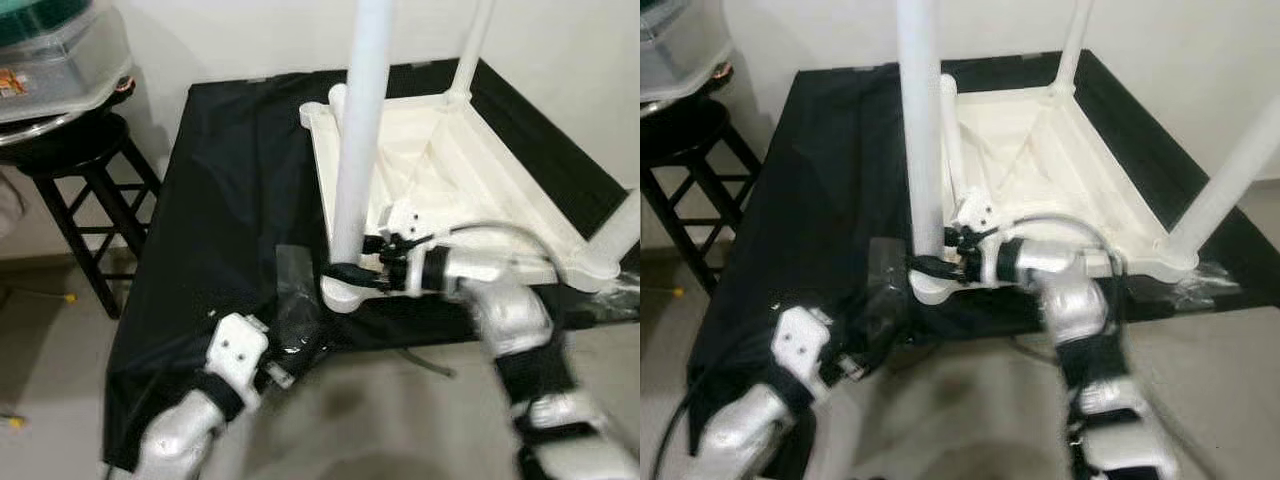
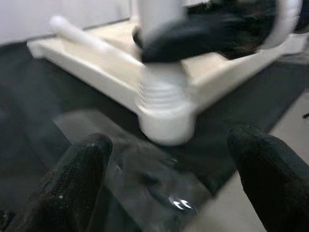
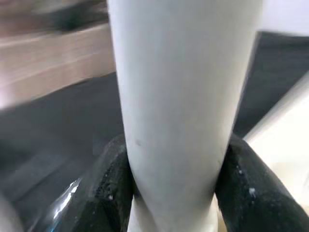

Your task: Building children table

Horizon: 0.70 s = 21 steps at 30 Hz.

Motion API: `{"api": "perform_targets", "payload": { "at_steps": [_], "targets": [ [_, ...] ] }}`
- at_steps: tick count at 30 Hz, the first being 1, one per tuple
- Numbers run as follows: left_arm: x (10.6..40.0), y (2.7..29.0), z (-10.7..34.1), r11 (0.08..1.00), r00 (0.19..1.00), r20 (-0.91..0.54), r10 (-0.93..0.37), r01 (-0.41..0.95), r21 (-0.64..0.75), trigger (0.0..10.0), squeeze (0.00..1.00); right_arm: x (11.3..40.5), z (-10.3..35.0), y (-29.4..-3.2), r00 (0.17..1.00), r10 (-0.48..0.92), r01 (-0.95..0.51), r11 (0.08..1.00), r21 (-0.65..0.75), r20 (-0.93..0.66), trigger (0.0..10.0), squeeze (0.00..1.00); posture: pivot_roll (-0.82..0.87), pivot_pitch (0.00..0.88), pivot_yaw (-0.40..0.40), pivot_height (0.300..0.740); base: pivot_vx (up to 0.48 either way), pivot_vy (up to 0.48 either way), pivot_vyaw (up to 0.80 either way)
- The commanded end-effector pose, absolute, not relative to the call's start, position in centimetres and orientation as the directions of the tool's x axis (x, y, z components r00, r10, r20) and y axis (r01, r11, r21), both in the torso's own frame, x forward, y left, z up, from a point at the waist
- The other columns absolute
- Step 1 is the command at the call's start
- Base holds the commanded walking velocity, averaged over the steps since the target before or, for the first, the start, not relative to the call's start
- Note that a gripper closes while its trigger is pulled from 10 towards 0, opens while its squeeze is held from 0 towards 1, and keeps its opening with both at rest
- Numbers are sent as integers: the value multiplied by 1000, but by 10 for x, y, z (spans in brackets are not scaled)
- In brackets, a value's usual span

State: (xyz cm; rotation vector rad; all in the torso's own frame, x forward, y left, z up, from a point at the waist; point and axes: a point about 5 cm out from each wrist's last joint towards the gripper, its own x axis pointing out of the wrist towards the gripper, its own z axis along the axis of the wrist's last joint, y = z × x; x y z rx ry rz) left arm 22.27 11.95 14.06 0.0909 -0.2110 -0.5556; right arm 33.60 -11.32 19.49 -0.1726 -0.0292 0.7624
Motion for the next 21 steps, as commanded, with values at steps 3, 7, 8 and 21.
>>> {"api": "perform_targets", "payload": {
  "at_steps": [3,7,8,21],
  "targets": [
    [214,125,137,832,817,155,-555,546,101,10000,0,284,136,-114,947,257,-277,957,-82,-194,0,0,10,189,44,740,0,0,0],
    [215,121,136,813,799,152,-582,573,99,10000,0,288,139,-113,950,268,-286,953,-100,-162,0,0,10,178,50,740,0,0,0],
    [215,119,136,801,787,150,-598,591,92,10000,0,296,145,-116,955,259,-276,954,-118,-143,0,0,8,168,46,740,0,0,0],
    [219,113,137,751,737,150,-659,657,71,10000,0,314,202,-95,786,619,-612,777,-151,0,10000,1000,9,180,62,740,0,0,0]
  ]
}}
